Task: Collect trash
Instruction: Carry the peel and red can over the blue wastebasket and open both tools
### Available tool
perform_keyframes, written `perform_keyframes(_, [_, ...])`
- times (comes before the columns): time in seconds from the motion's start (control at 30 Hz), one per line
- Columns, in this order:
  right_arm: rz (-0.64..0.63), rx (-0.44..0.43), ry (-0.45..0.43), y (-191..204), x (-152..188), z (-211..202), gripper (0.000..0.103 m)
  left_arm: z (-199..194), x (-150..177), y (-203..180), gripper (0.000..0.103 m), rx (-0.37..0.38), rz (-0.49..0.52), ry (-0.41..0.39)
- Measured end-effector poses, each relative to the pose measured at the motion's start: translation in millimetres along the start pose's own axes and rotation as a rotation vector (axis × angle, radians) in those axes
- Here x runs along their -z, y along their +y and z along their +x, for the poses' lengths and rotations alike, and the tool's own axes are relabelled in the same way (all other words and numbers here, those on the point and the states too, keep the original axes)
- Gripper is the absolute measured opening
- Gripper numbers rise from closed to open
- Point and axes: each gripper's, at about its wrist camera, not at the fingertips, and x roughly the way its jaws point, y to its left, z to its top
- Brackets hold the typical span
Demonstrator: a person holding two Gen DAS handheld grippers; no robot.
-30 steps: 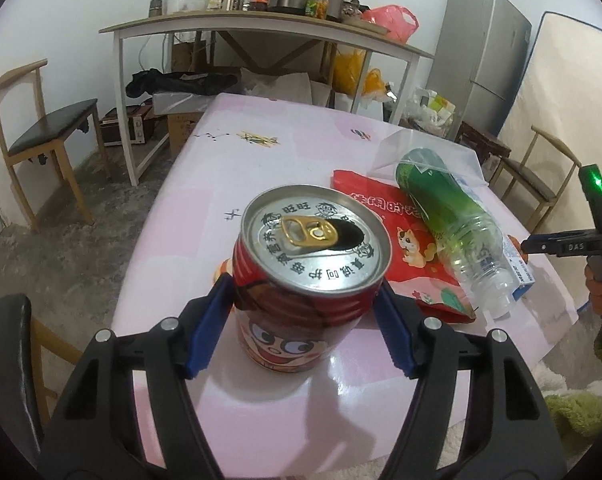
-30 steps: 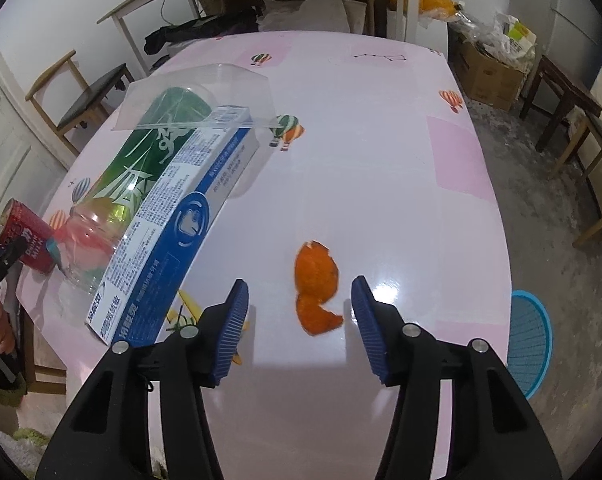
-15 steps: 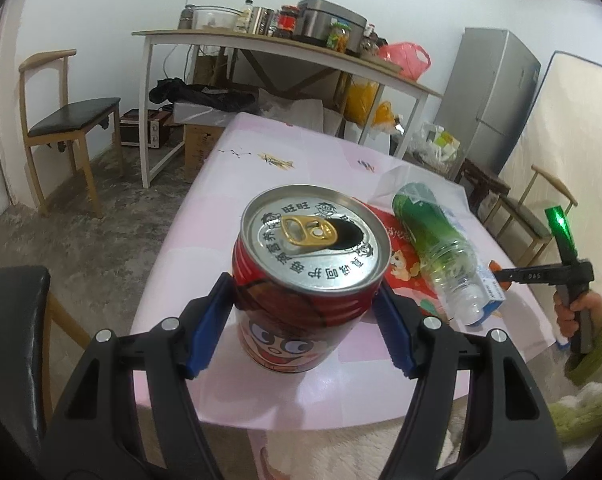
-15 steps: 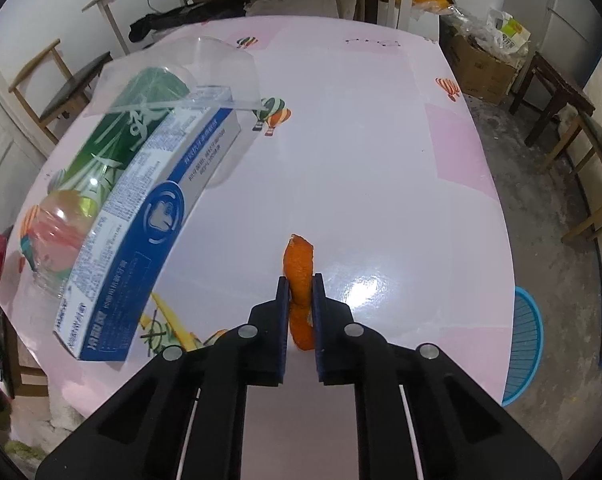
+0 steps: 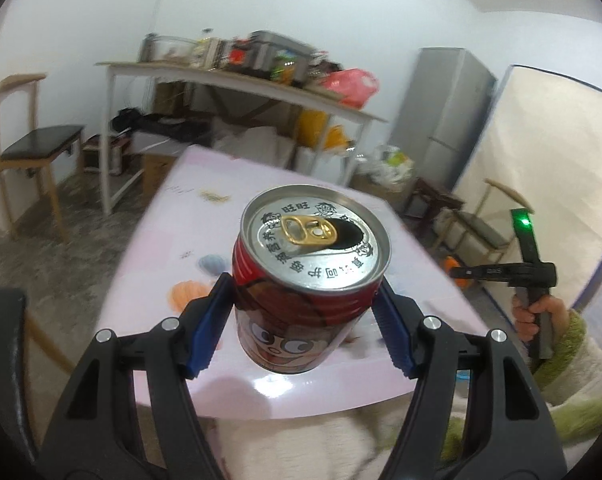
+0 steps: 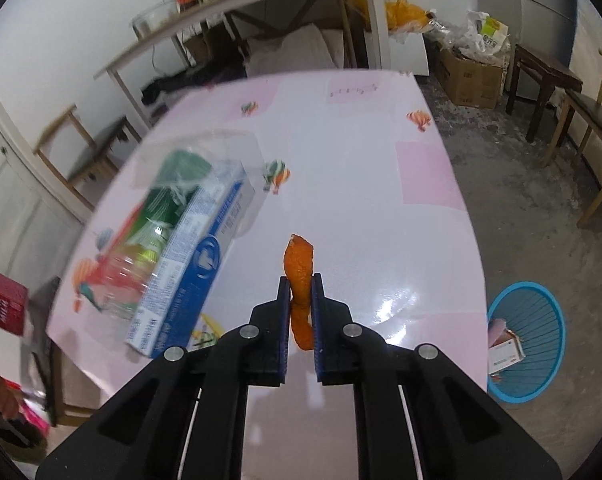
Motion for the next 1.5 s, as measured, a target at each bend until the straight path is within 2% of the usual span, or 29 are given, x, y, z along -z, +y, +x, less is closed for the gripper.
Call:
perform_keyframes(0.27, [0.125, -0.006, -0.149, -47.6, 15.4, -71.2, 0.010, 42.3, -27.2, -79.1, 0.065, 0.254, 0.081, 0.035])
perform_keyframes(0.37, [0.206, 0.046, -0.190, -84.1, 31.8, -96.7, 0.010, 76.0, -35.9, -124.3, 0.065, 0.358, 0.138, 0.089])
perform_keyframes(0.47, [0.286, 0.098, -0.205, -119.3, 48.5, -110.1, 0.010, 125.7, -40.0, -178.3, 0.065, 0.463, 0.164, 0.194])
perform_keyframes(0.57, [0.403, 0.125, -0.194, -167.6, 68.6, -114.7, 0.010, 169.9, -37.9, -225.7, 0.065, 0.535, 0.170, 0.302])
perform_keyframes(0.67, [0.501, 0.140, -0.171, -211.0, 84.2, -108.9, 0.010, 232.4, -29.1, -284.3, 0.065, 0.608, 0.143, 0.464])
perform_keyframes(0.77, [0.583, 0.157, -0.137, -247.8, 98.8, -97.4, 0.010, 281.2, -11.7, -326.4, 0.065, 0.617, 0.138, 0.595])
perform_keyframes(0.87, [0.688, 0.155, -0.088, -292.1, 115.1, -78.7, 0.010, 337.0, 20.6, -376.8, 0.065, 0.577, 0.185, 0.723])
perform_keyframes(1.07, [0.849, 0.131, -0.037, -364.7, 138.7, -42.0, 0.013, 419.0, 77.7, -431.4, 0.067, 0.494, 0.180, 0.932])
perform_keyframes(1.13, [0.878, 0.129, -0.019, -386.1, 144.4, -24.5, 0.014, 431.9, 81.9, -429.5, 0.075, 0.469, 0.140, 0.930])
perform_keyframes(1.23, [0.896, 0.128, 0.025, -408.7, 149.0, 6.8, 0.018, 434.2, 76.0, -423.3, 0.075, 0.487, 0.069, 0.901])
perform_keyframes(1.5, [0.897, 0.165, 0.050, -418.4, 152.8, 40.9, 0.020, 394.7, 38.9, -405.9, 0.075, 0.500, 0.122, 0.759])
